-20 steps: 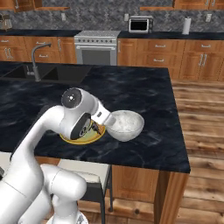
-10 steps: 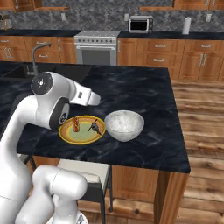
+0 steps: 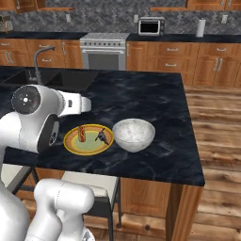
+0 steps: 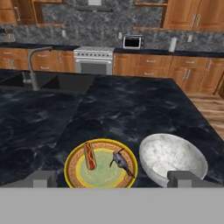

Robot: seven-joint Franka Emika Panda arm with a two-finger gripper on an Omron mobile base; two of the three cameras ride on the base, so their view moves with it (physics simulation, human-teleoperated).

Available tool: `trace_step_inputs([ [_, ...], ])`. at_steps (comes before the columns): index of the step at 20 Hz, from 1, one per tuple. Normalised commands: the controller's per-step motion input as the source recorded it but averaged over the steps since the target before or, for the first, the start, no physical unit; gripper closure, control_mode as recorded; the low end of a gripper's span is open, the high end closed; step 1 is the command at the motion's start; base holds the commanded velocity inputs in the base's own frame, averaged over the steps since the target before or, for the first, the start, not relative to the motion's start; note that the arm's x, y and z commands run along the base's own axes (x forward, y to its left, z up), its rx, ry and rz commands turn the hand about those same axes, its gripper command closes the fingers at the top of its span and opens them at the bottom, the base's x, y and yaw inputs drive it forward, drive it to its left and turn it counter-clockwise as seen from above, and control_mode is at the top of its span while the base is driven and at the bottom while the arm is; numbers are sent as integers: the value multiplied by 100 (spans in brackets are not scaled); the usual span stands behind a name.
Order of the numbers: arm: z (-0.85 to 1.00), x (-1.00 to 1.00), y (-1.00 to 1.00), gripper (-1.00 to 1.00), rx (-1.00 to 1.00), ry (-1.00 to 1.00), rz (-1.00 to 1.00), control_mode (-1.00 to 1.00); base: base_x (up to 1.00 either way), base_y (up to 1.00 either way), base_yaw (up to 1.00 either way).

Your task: Take the smaller bowl and place it next to the appetizer plate on the dining counter , and place the larger bowl next to the plate with cooked food.

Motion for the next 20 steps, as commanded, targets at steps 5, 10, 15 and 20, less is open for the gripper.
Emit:
trace_step_inputs([
  [5, 17, -29, 13, -100, -12, 0, 4, -100, 0, 0, 0],
  [10, 2, -7, 3, -100, -2, 0, 0, 100, -6, 29, 2],
  [15, 0, 0, 0, -100, 0, 0, 0, 100, -20, 57, 0],
  [20, 0, 0, 0, -100, 0, 0, 0, 100, -4, 34, 0],
])
